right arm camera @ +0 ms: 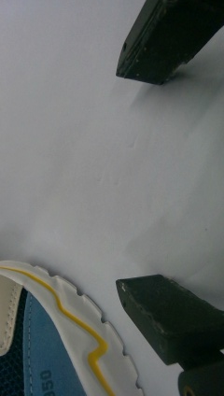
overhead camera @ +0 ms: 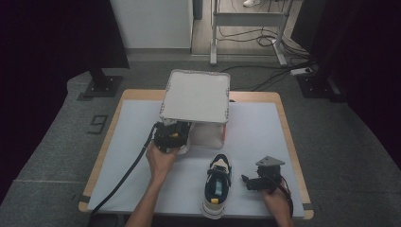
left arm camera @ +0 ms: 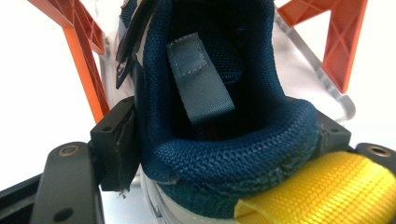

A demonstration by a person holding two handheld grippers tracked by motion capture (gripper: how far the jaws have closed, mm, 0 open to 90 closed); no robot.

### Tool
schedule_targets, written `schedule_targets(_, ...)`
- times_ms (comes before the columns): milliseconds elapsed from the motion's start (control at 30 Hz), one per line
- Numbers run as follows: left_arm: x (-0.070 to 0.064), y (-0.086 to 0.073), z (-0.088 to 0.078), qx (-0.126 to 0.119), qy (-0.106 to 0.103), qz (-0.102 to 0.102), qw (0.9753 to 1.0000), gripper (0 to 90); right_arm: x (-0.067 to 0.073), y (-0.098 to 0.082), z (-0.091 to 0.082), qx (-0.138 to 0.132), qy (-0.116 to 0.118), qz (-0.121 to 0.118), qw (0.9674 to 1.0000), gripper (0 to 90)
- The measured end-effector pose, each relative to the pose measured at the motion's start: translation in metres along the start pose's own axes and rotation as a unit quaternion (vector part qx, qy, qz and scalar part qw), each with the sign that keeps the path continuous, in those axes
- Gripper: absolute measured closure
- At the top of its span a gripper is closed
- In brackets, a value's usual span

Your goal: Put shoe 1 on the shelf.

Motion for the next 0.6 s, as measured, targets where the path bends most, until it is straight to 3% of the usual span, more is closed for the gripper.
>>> schedule_targets(367, 0.003, -0.004, 0.012, -0.001, 0.015, 0.003, 0.9999, 25.7, 0.000, 0.000, 0.000, 0.000, 0.000, 0.000, 1.0000, 0.8)
schedule_targets(600, 0.005, -0.005, 0.011, 0.001, 0.017, 0.004, 0.9999, 18.1, 0.000, 0.000, 0.000, 0.000, 0.000, 0.000, 1.0000, 0.9)
Point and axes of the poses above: each handheld gripper's, and its own axes: z roughly forward along the jaws, y roughly out of its top, x roughly to its left, the point moved 7 cm from there along z, roughly forward along the jaws, and after that the axes turned 12 degrees about -x, right-handed, at the moved point
